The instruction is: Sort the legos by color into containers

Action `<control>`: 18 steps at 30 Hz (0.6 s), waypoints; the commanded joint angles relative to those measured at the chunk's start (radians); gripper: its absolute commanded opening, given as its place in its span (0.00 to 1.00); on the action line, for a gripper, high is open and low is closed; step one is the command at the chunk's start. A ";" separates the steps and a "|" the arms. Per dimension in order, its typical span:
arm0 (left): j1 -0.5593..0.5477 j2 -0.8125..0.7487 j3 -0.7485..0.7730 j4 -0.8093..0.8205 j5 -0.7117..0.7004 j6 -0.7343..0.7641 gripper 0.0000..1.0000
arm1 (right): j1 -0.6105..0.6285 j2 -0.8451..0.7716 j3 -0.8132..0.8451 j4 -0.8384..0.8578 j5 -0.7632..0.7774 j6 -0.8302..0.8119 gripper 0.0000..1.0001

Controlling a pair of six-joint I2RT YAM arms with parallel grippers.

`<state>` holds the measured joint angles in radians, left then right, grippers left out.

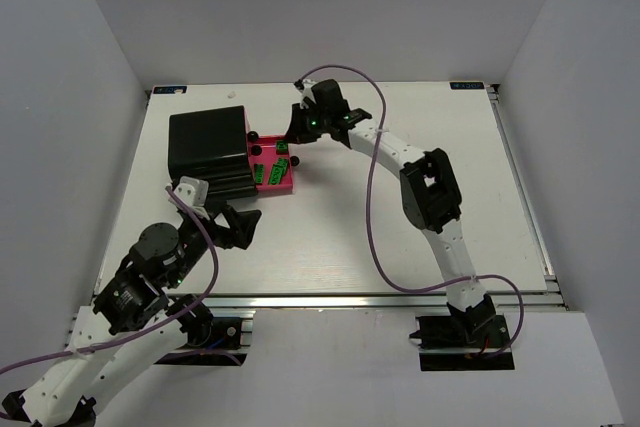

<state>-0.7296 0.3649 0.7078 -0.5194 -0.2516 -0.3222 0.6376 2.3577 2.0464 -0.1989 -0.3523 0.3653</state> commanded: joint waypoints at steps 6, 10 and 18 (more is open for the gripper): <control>0.004 -0.017 -0.001 0.004 0.005 0.002 0.98 | -0.030 -0.066 -0.068 -0.059 0.194 -0.164 0.00; 0.004 -0.023 -0.002 0.005 0.005 0.002 0.98 | -0.021 -0.006 -0.020 -0.119 0.167 -0.177 0.00; 0.004 -0.020 -0.002 0.007 0.011 0.003 0.98 | 0.002 0.051 -0.012 -0.123 0.262 -0.232 0.00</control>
<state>-0.7296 0.3485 0.7078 -0.5186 -0.2504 -0.3218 0.6285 2.3924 1.9919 -0.3084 -0.1535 0.1791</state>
